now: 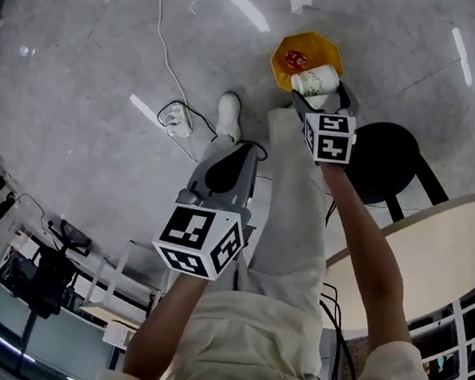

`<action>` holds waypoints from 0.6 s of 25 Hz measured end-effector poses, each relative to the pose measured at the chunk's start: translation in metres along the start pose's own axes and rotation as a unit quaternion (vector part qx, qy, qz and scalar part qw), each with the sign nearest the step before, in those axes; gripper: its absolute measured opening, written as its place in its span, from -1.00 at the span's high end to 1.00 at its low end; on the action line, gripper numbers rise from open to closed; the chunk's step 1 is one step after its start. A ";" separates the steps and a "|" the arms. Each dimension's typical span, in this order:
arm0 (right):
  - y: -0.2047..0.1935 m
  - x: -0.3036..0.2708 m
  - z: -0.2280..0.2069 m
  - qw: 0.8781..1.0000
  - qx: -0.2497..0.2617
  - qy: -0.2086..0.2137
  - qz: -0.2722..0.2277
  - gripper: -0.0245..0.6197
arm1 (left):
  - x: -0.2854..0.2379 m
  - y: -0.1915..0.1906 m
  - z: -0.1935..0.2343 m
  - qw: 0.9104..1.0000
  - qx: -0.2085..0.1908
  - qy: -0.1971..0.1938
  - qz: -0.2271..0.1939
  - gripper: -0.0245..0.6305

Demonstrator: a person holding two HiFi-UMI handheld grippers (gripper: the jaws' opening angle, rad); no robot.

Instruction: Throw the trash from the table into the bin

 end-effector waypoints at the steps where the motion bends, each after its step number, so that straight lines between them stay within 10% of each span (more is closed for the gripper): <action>1: -0.004 -0.008 -0.001 1.000 0.004 0.001 0.005 -0.57 | -0.008 -0.004 0.005 1.000 0.003 0.003 0.002 0.93; 15: -0.058 -0.078 -0.045 0.996 -0.042 -0.039 0.064 -0.57 | -0.075 -0.043 0.026 0.999 -0.018 -0.008 0.041 0.93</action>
Point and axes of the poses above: the fingertips, and each gripper's own axes: x backward along the fingers, z to its left, y out of its top, the point moved 4 cm from there along x, backward along the fingers, and after that the axes turned 14 degrees about -z, right-handed, at the moved point
